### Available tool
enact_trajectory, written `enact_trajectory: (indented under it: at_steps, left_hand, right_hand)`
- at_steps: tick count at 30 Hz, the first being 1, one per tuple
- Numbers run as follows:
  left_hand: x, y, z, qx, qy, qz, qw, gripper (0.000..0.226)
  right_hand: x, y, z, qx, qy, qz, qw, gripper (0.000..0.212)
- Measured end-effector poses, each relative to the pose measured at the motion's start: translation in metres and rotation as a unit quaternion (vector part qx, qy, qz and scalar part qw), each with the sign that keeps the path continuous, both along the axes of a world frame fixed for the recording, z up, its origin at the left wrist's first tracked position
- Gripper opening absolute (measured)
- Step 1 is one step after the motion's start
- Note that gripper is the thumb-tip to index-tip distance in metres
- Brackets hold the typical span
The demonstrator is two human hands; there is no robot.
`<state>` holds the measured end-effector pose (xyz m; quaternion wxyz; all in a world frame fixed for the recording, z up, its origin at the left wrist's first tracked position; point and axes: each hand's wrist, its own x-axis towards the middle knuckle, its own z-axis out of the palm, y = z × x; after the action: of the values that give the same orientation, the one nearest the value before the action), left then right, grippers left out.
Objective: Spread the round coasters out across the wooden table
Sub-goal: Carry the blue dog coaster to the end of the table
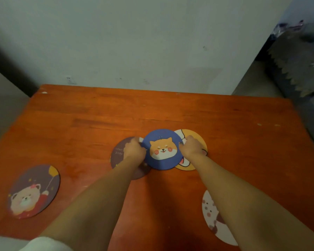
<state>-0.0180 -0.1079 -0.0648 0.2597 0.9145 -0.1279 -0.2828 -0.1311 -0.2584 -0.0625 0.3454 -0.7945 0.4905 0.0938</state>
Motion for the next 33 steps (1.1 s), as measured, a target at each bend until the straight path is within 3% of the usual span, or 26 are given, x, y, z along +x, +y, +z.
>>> enact_trajectory:
  at_steps: [2, 4, 7, 10, 12, 17, 23, 30, 33]
  left_hand:
    - [0.005, -0.004, -0.005, -0.001, 0.007, 0.001, 1.0, 0.027]
    - [0.005, -0.007, -0.008, -0.007, 0.016, 0.014, 1.0, 0.024]
    - [0.004, -0.007, -0.01, -0.038, 0.038, 0.05, 0.997, 0.019]
    - [0.006, -0.006, -0.011, -0.053, 0.071, 0.114, 0.989, 0.02]
    - [0.006, -0.009, -0.009, -0.053, 0.077, 0.146, 0.985, 0.038]
    - [-0.02, -0.035, 0.008, -0.087, 0.082, 0.13, 0.984, 0.03]
    - [-0.103, -0.098, 0.034, -0.135, 0.1, 0.063, 0.984, 0.037]
    - [-0.26, -0.18, 0.049, -0.14, 0.085, -0.033, 0.986, 0.037]
    - [-0.337, -0.209, 0.052, -0.131, 0.082, -0.049, 0.987, 0.037]
  right_hand:
    - [0.006, -0.001, -0.003, 0.023, -0.001, -0.031, 0.999, 0.033]
    - [0.009, -0.003, -0.007, 0.039, -0.007, -0.042, 0.998, 0.015]
    - [0.009, -0.007, -0.009, 0.058, -0.005, -0.041, 0.997, 0.036]
    - [0.006, -0.01, -0.006, 0.065, -0.019, -0.021, 0.997, 0.04]
    - [0.001, -0.011, -0.001, 0.062, -0.027, -0.013, 0.998, 0.036]
    - [-0.035, -0.026, 0.02, 0.057, -0.077, -0.066, 0.993, 0.017]
    - [-0.14, -0.075, 0.046, 0.012, -0.097, -0.14, 0.985, 0.015]
    - [-0.317, -0.138, 0.056, -0.042, -0.099, -0.167, 0.98, 0.028]
    - [-0.395, -0.163, 0.062, -0.049, -0.107, -0.18, 0.977, 0.019]
